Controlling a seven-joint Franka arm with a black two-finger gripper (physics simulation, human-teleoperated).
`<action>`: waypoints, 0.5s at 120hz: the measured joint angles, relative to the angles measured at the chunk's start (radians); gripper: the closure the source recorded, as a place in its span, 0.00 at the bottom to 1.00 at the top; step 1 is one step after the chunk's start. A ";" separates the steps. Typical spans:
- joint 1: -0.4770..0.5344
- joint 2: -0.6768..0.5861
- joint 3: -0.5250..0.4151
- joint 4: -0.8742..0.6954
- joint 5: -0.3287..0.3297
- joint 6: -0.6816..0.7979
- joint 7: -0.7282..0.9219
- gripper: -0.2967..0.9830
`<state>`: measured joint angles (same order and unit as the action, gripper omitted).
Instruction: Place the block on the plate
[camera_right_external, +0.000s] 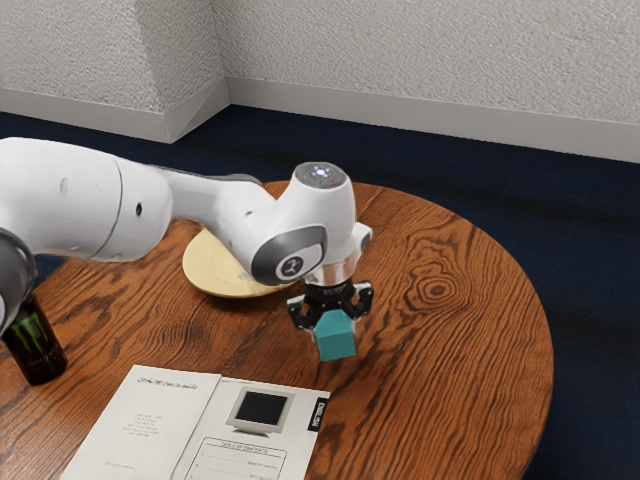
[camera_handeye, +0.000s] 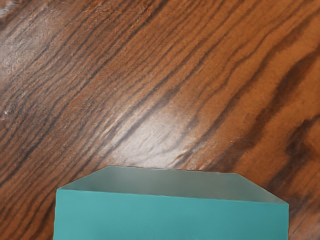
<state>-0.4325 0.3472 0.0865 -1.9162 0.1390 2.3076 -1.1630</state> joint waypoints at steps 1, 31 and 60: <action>0.002 -0.005 0.000 0.000 0.007 -0.002 0.000 0.49; 0.122 -0.052 0.020 0.056 0.205 -0.048 0.004 0.50; 0.304 0.081 0.010 0.207 0.272 -0.029 0.082 0.49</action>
<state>-0.1280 0.4287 0.0969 -1.7093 0.4114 2.2785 -1.0805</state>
